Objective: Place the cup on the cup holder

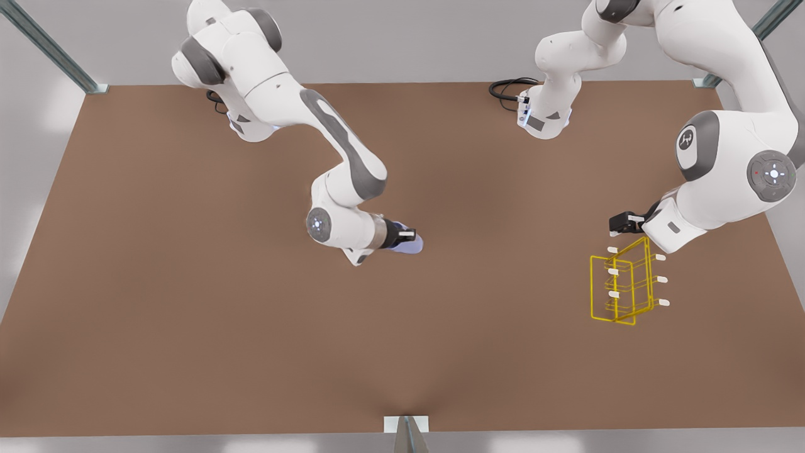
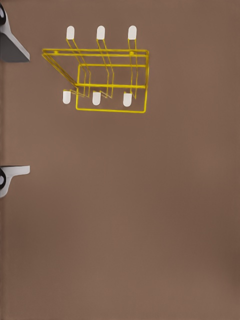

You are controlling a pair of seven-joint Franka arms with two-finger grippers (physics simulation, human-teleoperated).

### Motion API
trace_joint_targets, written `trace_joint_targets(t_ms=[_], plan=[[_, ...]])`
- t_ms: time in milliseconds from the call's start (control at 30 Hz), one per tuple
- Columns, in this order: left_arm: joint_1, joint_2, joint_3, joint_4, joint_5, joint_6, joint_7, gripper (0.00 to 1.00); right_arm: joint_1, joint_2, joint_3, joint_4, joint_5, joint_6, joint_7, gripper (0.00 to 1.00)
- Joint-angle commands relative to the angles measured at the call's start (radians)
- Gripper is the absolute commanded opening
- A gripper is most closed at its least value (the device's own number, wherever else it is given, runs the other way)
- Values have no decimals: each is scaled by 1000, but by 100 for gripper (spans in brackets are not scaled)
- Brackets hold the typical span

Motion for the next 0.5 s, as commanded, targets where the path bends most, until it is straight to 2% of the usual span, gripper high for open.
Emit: trace_joint_targets(t_ms=[0,67,167,467], plan=[[-1,-2,0,0,0,-1,4,100,43,90,0,119,246,108,-280,21],[-2,-2,0,0,2,-1,1,100,75,188,0,254,290,183,-330,21],[-2,-2,-2,25,2,-2,2,100,101,320,-1,367,454,247,-571,21],[-4,6,-2,37,31,-1,-4,100,144,443,-6,435,454,310,-703,21]])
